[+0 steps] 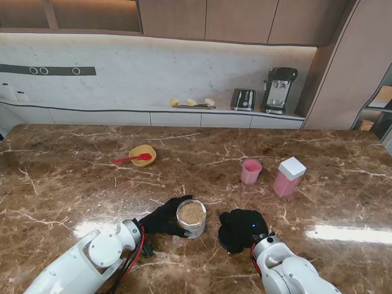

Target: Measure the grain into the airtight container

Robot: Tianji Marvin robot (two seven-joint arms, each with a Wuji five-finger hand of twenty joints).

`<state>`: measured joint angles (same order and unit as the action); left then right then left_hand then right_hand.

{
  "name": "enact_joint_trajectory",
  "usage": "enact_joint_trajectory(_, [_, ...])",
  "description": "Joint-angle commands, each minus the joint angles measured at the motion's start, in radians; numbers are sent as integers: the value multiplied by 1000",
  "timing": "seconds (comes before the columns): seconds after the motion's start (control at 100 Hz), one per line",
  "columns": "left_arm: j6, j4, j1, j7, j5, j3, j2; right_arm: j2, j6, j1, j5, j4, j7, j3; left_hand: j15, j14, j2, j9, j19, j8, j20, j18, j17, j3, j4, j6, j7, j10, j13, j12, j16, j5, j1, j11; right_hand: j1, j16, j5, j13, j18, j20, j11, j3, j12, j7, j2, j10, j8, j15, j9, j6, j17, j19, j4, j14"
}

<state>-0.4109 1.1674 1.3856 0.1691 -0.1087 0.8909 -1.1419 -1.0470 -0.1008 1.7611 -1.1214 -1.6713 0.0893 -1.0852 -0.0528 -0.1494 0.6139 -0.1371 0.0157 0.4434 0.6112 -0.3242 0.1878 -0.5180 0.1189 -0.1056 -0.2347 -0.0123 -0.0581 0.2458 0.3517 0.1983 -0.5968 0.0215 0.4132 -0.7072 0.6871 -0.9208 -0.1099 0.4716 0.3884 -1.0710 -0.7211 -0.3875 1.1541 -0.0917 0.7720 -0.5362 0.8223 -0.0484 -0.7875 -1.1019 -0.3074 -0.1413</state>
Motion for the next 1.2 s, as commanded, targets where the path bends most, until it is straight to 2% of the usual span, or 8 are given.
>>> enact_joint_trajectory(0.0, [23, -44, 26, 8, -5, -8, 10, -1, -6, 15, 7, 6, -17, -1, 5, 229, -44, 22, 165, -3, 96, 439, -98, 32, -41, -23, -100, -1, 23, 7, 17, 11, -19, -14, 221, 19, 110, -71, 74, -25, 102, -312, -29, -193, -165, 186, 68, -12, 94, -87, -10, -32, 116, 162])
enact_joint_trajectory(0.46, [25, -45, 26, 10, -2, -9, 10, -5, 2, 19, 17, -25, -23, -23, 5, 227, -45, 22, 164, -4, 98, 440, -98, 35, -42, -21, -91, -1, 24, 7, 16, 2, -19, -15, 208, 22, 93, -56, 73, -25, 100, -300, -9, -180, -183, 182, 68, -11, 76, -81, 0, -26, 131, 165])
enact_joint_trajectory(1.19, [26, -44, 27, 11, 0, -9, 10, -5, 10, 11, 18, -24, -23, -19, 4, 228, -48, 22, 165, -3, 100, 441, -98, 42, -44, -20, -88, -1, 23, 11, 16, 1, -21, -13, 202, 24, 93, -50, 71, -22, 106, -301, -1, -178, -192, 183, 70, -15, 73, -81, 7, -21, 138, 166])
